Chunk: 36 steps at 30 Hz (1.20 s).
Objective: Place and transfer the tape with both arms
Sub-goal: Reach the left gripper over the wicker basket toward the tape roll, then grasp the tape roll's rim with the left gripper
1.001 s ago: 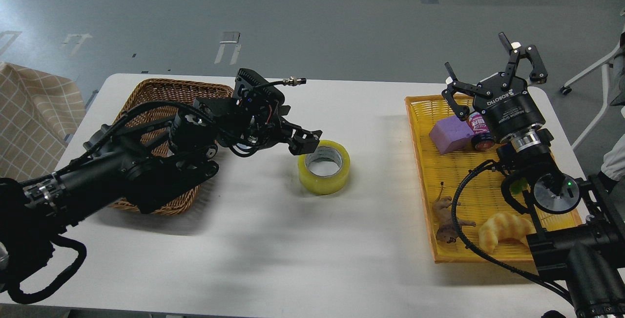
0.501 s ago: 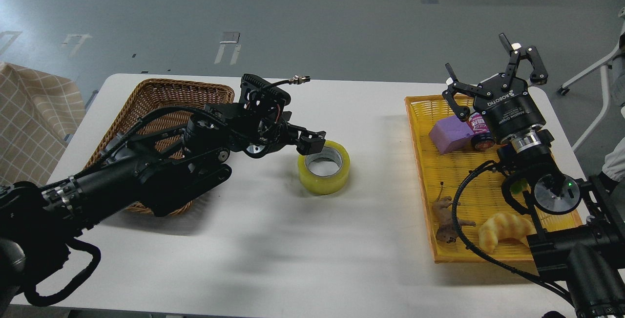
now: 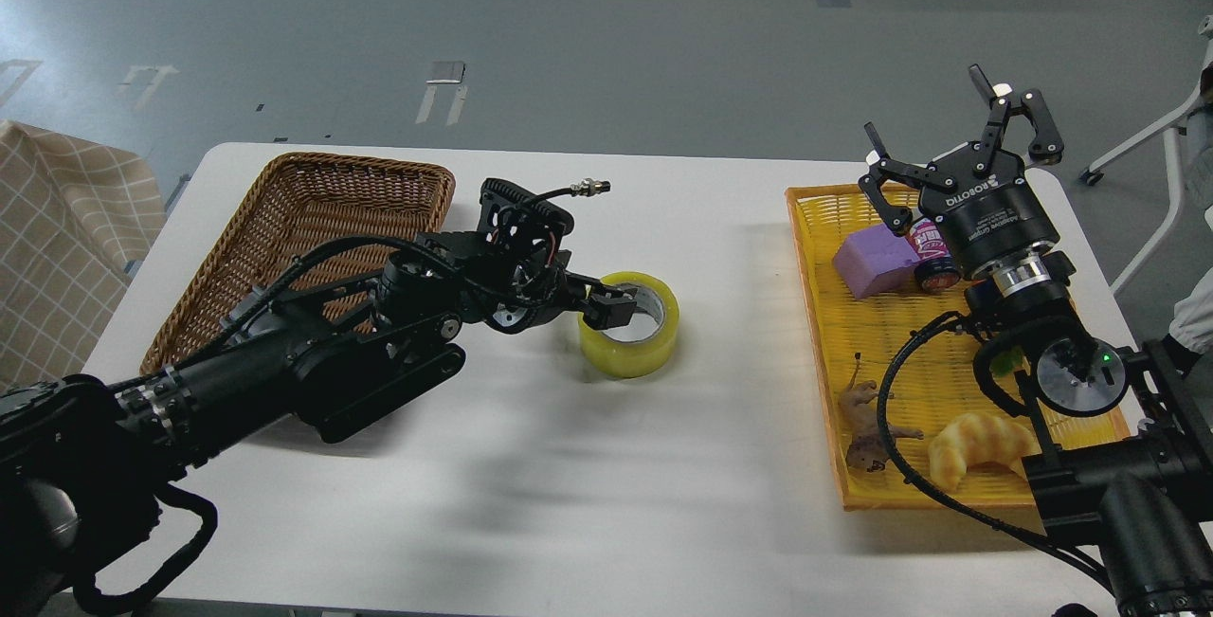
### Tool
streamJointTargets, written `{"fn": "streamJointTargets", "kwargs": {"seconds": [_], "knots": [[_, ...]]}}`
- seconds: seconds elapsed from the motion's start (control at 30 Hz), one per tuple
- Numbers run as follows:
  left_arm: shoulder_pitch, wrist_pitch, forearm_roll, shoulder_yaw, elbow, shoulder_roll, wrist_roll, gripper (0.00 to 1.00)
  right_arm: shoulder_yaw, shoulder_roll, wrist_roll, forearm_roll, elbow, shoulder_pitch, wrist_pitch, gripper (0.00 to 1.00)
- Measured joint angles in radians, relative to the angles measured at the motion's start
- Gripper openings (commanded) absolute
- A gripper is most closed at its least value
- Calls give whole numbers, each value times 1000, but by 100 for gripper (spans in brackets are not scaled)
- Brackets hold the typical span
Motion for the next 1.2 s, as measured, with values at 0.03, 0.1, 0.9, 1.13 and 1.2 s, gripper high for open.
{"fn": "streamJointTargets", "kwargs": {"seconds": [0.03,0.1,0.9,1.13,1.2], "knots": [[1,0,0,0,6,-3,0,98,0,0,0,0,0,0,0,100],[2,0,0,0,18,-12,0,98,0,0,0,0,0,0,0,100],[16,-1,-1,2,110,-70,3,0,1,0,1,-1,-1,-2,0,100],[12,-7,4,2,120,-87,0,0,1,1,2,-1,-1,-5,0,100],[10,-9,4,2,120,-85,0,0,1,2,2,-1,-1,-6,0,100]]}}
